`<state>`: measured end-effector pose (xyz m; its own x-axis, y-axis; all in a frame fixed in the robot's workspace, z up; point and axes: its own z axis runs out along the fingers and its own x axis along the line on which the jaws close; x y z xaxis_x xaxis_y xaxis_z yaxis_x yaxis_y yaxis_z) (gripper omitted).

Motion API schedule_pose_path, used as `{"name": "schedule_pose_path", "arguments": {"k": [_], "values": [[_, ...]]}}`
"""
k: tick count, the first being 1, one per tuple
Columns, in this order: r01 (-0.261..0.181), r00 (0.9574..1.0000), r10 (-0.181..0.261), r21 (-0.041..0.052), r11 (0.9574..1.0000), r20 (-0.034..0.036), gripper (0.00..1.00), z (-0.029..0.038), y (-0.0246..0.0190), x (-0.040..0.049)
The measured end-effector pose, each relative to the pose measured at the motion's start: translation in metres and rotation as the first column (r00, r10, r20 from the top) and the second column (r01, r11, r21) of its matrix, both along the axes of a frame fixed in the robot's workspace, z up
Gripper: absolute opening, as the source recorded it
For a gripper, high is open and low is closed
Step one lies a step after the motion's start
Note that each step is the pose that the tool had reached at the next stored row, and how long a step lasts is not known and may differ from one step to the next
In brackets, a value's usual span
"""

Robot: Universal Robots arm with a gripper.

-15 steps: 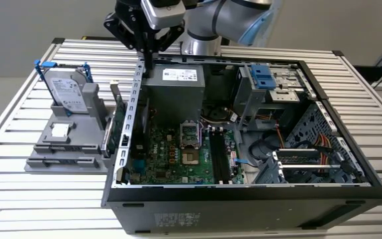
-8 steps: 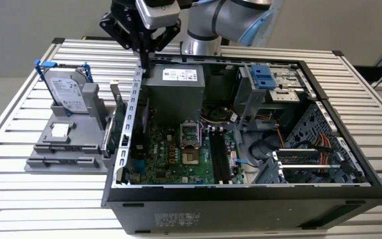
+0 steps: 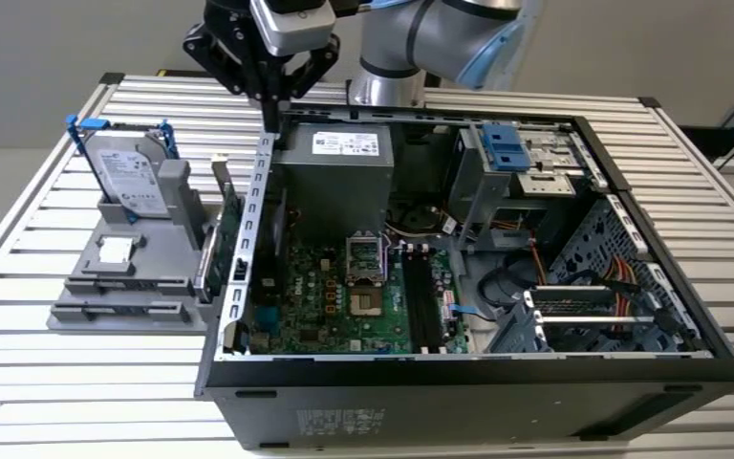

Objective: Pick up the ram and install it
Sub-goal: 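Reach for the ram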

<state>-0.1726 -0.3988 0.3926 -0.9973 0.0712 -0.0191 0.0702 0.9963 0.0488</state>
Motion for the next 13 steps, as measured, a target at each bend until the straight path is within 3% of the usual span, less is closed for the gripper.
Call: {"name": "schedule_pose_path", "arguments": {"k": [13], "values": [[0.000,1.0000,0.000,-0.0001,1.0000,-0.0001,0.00,0.0001,0.0000,-0.0107]]}}
